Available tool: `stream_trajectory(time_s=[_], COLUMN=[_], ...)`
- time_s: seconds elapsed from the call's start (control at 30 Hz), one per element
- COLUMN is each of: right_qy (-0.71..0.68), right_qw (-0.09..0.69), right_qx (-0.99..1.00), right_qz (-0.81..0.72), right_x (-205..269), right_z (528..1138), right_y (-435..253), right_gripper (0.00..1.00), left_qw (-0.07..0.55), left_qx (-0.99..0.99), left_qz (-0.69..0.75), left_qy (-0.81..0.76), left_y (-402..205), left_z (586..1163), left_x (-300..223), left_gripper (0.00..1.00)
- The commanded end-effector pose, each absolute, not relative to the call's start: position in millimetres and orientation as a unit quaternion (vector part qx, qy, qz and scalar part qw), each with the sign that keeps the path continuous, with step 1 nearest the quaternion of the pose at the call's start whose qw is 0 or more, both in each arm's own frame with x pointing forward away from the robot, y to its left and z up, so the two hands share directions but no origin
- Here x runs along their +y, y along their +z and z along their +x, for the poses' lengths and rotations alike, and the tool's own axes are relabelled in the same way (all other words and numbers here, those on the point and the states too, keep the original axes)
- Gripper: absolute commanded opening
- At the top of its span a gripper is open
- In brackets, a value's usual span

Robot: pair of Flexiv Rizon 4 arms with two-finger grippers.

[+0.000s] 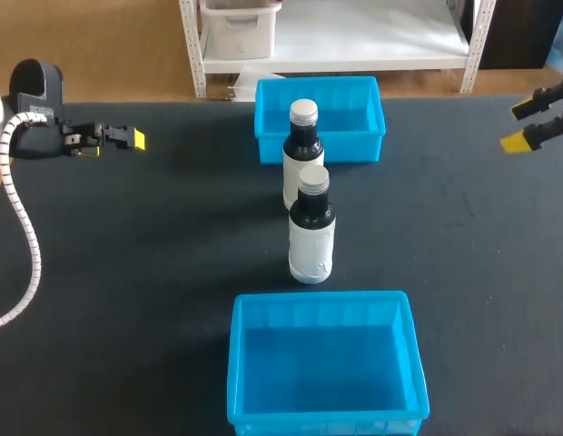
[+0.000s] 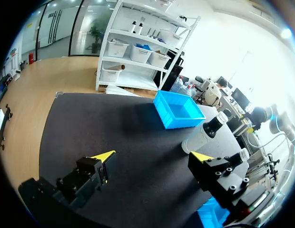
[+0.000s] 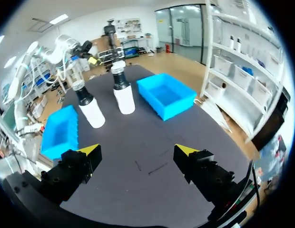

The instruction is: Pick up the bottle, and place it in the far bin if it is heavy, or in the near bin if it is light.

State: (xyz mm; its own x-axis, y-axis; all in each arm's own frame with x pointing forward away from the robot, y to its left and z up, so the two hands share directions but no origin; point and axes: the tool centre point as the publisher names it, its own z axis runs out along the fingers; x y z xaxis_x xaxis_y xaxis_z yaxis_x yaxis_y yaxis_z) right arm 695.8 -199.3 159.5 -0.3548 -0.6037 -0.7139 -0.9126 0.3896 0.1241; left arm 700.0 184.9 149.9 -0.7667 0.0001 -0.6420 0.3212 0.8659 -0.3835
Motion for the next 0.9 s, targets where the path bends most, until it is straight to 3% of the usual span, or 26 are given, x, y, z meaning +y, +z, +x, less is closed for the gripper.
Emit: stream_trajectory(time_s=[0.03,0.9], right_qy=[0.309,0.28], right_qw=[0.289,0.328], right_qx=[0.723,0.667], right_qz=[-0.546,-0.608], right_x=[-188,-75], right_z=[692,663], right_y=[153,147], right_gripper=[1.0,1.0], left_qw=[0.33,0.33], left_qx=[0.908,0.908], left_qz=[0.088,0.088], left_qy=[-0.243,-0.243], left_y=[150,150], left_z=[700,700], left_x=[185,185], left_gripper=[1.0,1.0])
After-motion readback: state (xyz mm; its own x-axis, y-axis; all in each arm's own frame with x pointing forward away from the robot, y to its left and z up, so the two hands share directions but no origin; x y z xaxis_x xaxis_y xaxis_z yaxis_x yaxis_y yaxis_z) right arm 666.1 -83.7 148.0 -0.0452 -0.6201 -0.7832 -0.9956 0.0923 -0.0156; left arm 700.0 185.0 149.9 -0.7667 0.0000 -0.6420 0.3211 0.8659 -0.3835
